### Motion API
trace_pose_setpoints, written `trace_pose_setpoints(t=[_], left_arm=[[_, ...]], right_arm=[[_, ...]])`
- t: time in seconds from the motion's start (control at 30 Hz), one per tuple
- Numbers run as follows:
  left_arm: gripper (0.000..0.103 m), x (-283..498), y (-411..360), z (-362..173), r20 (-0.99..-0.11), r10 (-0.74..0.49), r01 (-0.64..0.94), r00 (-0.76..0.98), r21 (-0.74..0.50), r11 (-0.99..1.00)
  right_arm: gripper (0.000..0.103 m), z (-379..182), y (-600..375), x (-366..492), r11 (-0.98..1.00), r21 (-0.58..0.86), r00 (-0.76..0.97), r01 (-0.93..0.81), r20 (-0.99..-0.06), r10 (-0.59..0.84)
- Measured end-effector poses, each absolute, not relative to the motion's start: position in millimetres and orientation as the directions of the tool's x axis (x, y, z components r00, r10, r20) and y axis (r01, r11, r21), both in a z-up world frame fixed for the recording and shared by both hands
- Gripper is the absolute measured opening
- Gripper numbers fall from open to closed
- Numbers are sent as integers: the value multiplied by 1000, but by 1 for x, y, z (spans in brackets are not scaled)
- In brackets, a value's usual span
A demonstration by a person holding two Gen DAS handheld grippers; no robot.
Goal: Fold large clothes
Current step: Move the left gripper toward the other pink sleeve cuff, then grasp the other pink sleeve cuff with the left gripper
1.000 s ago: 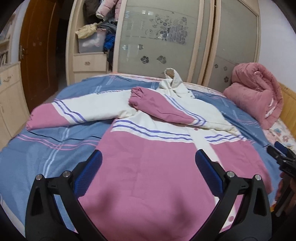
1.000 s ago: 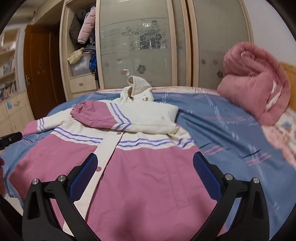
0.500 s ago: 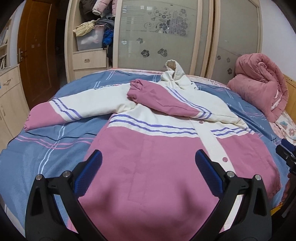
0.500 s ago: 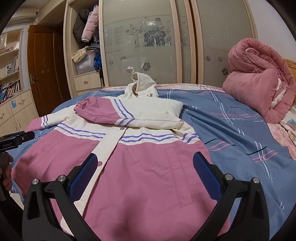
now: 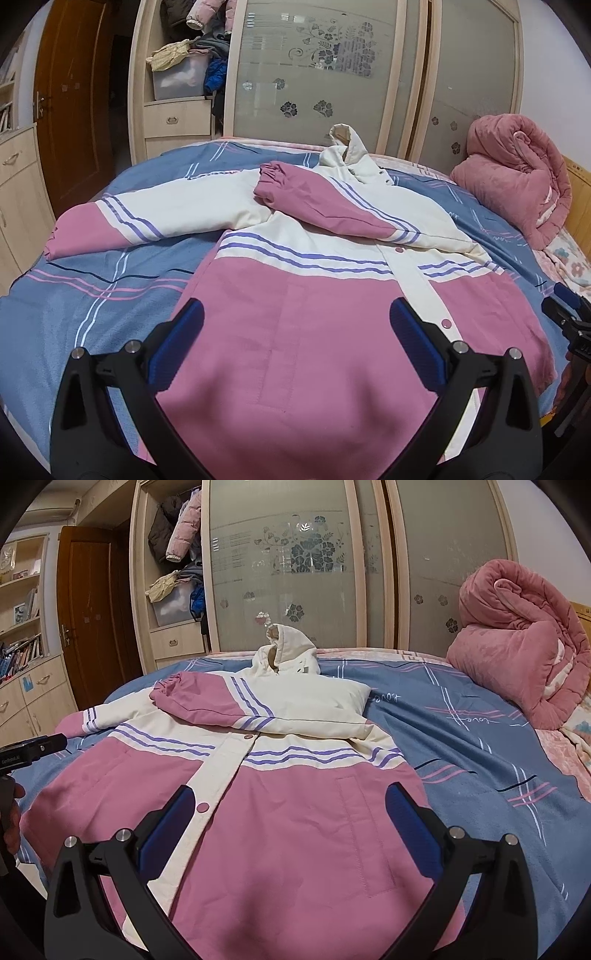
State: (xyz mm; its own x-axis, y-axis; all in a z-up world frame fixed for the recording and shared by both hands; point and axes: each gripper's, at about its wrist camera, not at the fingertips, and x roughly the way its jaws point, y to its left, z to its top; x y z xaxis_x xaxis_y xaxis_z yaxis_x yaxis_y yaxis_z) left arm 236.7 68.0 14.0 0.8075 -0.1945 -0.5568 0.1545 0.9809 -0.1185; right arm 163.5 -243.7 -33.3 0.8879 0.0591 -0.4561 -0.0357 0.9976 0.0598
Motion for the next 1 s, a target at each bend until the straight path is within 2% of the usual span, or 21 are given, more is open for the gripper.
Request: trace_pose_setpoints(t=[0.1,0.23,0.33,0.5,0.57,0.6,0.73,0.8,1.0], left_arm=[[101,239,75,16,-555,-200,154,807,-130,980],[101,249,99,24,-555,-149,88,818,-135,987],[101,259,146,30,-543,-196,44,817,-280,959],[101,268,260,28,-418,-256,-14,872,-543,839],[101,273,303,18,-462,-209,-126,862,-594,795],[101,273,319,15,-445,-211,-133,870,-626,769],[101,271,379,-9,-282,-284,-69,916,-811,581],[101,280,395,-18,-229,-309,-40,923,-856,515],[101,318,410,-46,-210,-346,-52,914,-908,415]], right_arm=[[102,-33,-243,163,998,58,889,-36,-454,58],[102,-33,-244,162,998,60,890,-31,-453,54],[102,-33,-246,161,998,60,890,-29,-454,53],[102,-34,-250,159,998,65,886,-24,-460,51],[102,-34,-250,159,998,62,887,-26,-459,51],[102,-34,-249,159,998,60,887,-26,-459,51],[102,-36,-247,161,997,71,884,-34,-463,63],[102,-36,-244,164,997,71,882,-41,-467,69],[102,-38,-231,169,996,58,876,-67,-475,87]])
